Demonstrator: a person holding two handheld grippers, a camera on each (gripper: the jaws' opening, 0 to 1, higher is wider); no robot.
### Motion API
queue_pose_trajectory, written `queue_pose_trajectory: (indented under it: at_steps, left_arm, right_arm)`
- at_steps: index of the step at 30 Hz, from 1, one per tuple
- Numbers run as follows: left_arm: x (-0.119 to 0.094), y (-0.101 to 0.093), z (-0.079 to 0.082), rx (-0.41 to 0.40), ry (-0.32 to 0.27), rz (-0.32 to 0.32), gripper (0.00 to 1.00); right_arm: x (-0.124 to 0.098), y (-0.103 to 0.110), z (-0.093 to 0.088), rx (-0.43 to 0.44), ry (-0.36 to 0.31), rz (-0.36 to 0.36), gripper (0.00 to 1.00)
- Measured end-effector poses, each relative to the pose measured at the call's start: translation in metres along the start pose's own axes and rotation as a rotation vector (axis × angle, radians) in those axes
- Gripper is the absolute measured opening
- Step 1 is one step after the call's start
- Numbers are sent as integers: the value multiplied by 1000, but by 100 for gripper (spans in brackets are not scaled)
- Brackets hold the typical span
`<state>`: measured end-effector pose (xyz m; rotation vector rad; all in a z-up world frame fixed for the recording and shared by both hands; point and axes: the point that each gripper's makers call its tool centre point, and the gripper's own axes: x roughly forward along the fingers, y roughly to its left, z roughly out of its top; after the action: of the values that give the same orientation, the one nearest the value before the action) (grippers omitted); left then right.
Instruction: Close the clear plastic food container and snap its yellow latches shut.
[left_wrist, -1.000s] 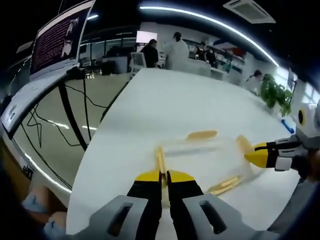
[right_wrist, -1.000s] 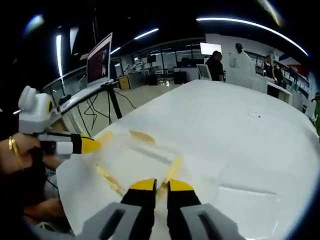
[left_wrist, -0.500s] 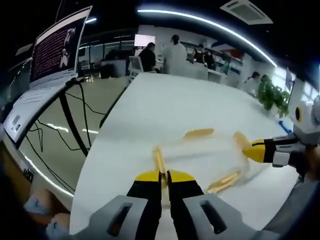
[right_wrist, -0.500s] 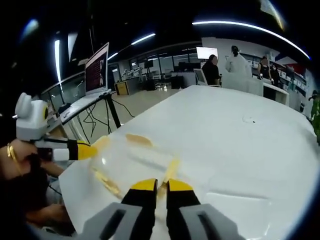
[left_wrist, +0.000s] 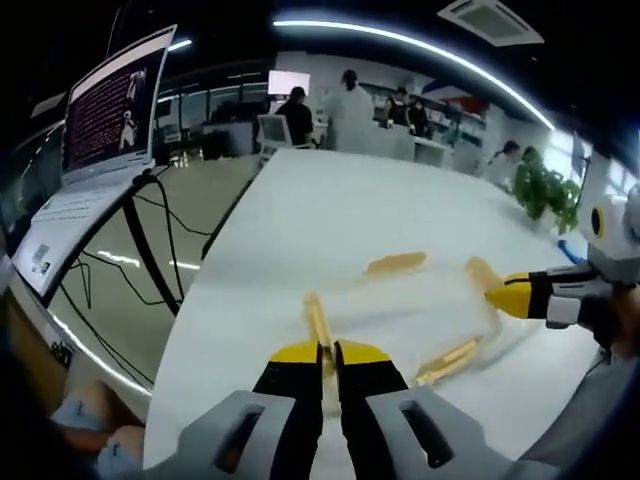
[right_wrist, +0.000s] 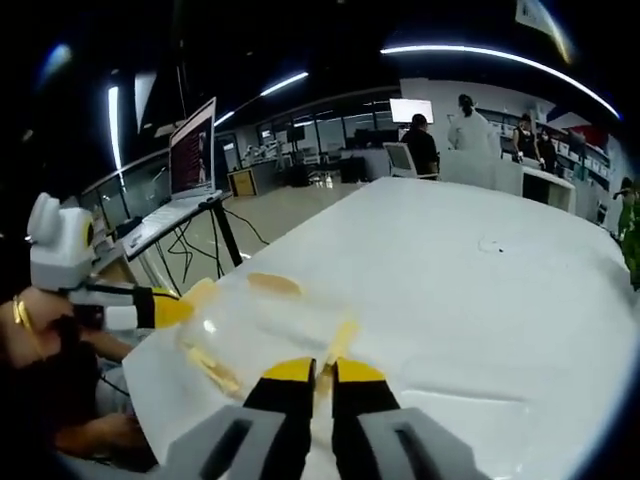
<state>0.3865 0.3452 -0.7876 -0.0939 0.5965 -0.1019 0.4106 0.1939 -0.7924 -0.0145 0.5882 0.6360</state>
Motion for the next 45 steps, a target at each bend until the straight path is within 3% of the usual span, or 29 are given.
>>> queue_pose_trajectory:
  at_steps: [19,45]
  left_arm:
    - [-5,-35,6,51,6,-37,2]
    - [4,-114,5,108,11,-157,3]
  right_arm:
    - [-28,-24,2,12,-20,-40,1]
    - [-80,-86,-6,29,-32,-125,0]
